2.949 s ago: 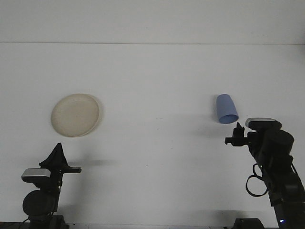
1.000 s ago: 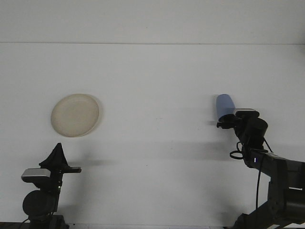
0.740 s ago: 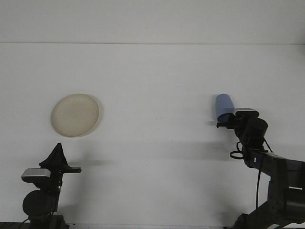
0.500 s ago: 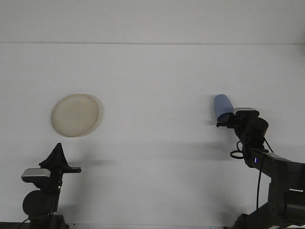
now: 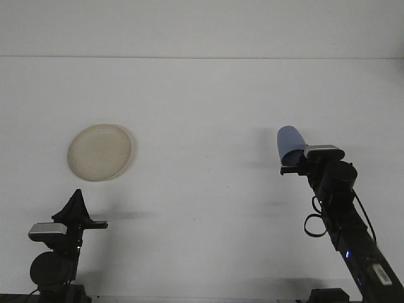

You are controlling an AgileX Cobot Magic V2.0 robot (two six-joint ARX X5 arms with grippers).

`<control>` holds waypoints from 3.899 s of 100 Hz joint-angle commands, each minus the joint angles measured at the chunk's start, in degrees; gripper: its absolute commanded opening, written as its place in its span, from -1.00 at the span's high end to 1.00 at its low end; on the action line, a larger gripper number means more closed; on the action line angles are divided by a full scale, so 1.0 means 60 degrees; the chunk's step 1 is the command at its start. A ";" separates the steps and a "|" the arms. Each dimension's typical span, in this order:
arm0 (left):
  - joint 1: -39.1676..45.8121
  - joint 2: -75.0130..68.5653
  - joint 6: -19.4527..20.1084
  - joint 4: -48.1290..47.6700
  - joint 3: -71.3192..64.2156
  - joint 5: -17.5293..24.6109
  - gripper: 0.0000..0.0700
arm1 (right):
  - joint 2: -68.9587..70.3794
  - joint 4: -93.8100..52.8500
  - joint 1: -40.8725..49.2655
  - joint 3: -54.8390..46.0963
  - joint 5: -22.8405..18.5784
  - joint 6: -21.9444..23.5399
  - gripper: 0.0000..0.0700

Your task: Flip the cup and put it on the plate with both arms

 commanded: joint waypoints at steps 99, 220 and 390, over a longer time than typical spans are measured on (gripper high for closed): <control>0.0011 -0.0018 0.0149 0.0142 -0.0186 -0.0015 0.97 | 0.1577 -1.2393 0.5592 0.7209 0.1086 0.3530 0.99; 0.0011 -0.0018 0.0149 0.0142 -0.0186 -0.0015 0.97 | 0.6747 -1.2979 0.6524 0.8506 -0.0998 0.2736 0.98; 0.0011 -0.0018 0.0149 0.0142 -0.0186 -0.0015 0.97 | 0.2361 -1.3249 0.0845 0.8200 -0.0991 -0.0069 -0.04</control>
